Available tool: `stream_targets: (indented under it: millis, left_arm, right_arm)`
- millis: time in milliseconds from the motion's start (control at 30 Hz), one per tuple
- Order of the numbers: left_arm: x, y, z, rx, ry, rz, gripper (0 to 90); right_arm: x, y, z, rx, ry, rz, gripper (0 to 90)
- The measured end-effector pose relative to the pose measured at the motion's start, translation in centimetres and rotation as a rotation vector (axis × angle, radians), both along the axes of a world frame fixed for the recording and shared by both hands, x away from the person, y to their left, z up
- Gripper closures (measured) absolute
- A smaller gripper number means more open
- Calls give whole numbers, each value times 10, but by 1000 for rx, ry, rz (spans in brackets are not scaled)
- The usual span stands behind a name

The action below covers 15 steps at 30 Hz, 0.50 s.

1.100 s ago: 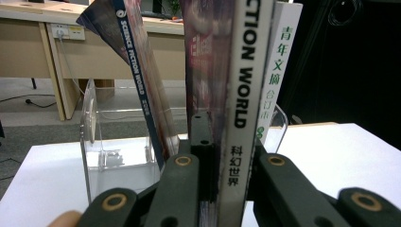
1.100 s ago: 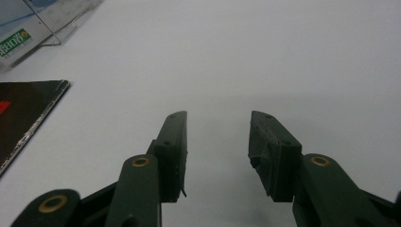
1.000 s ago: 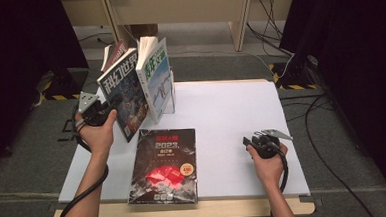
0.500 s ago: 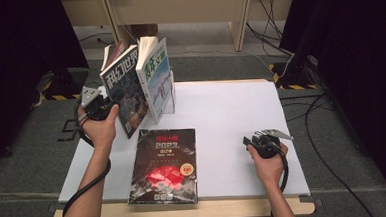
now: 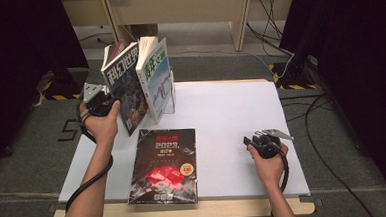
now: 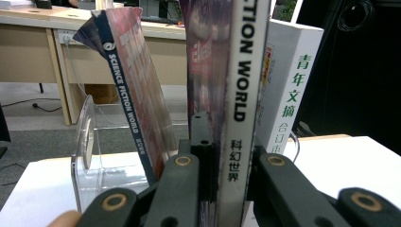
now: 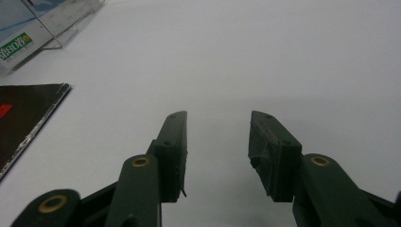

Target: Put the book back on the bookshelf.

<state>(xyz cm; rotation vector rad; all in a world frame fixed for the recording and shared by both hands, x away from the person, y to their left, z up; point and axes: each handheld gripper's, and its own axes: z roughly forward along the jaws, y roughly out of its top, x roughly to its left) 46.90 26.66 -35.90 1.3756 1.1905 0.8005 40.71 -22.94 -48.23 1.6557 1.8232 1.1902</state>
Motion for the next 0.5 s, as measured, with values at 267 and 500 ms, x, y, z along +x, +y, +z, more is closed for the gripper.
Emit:
stream_targets:
  millis: [267,500]
  left_arm:
    - [4,0,1,-6,-2,-2,824]
    - [11,0,3,-9,-2,7,823]
  right_arm:
    - [-1,0,1,8,1,-6,582]
    - [0,0,0,8,-1,-5,581]
